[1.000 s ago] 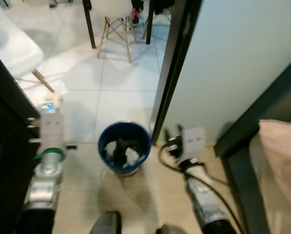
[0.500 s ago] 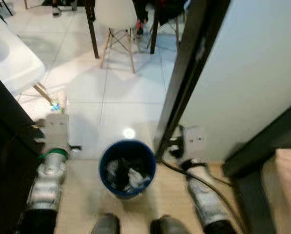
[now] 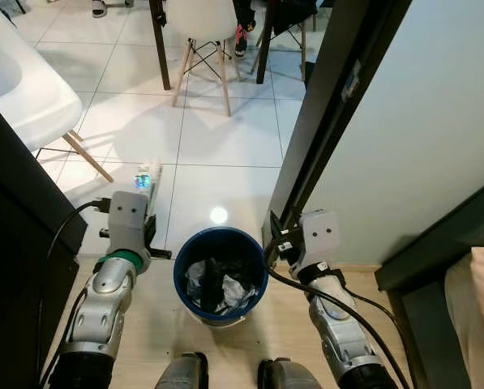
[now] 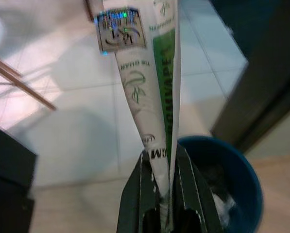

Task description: Clean up the room

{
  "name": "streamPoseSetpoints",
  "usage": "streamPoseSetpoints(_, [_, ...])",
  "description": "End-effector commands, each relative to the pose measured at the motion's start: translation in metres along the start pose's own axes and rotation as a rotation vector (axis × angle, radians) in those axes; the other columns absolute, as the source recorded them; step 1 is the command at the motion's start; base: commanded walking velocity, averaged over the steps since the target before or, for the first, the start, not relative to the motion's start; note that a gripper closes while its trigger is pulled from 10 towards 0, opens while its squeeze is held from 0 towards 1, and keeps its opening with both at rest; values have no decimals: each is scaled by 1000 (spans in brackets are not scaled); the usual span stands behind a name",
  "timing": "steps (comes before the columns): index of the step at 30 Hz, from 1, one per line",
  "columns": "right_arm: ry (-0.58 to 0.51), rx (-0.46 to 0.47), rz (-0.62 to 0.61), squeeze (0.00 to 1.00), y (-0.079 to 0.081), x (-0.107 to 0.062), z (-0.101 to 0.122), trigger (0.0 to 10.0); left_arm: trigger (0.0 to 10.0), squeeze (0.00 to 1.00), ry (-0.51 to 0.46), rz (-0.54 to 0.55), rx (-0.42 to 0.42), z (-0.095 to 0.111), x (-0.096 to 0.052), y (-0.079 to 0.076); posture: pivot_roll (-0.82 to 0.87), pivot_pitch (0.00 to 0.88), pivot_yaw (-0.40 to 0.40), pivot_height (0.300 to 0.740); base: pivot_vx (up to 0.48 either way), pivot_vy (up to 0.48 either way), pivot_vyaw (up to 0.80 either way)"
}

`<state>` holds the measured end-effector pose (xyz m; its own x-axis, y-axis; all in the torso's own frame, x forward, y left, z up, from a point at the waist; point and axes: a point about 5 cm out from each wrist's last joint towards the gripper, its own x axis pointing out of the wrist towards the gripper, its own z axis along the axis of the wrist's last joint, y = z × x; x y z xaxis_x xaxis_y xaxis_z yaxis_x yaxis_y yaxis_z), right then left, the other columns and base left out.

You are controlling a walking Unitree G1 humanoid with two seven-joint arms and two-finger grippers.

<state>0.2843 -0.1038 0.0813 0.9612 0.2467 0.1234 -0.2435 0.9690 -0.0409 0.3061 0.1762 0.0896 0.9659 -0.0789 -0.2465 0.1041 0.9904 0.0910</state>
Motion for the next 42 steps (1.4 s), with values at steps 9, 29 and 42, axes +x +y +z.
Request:
streamPoseSetpoints(9, [-92,-16,-12,0,-1,9,27,10000,10000,0,164,-252,-66,-8,33,-30,-100,252,63,707,0,0,0])
streamPoseSetpoints(29, [-255,-86,-196,0,-25,-6,86,10000,10000,1000,120,-392,-65,44,67,-57,-216,377,128,707,0,0,0])
streamPoseSetpoints(42, [-185,-62,-198,0,-23,-11,69,10000,10000,0,92,-348,6,8,34,-10,-141,255,127,707,0,0,0])
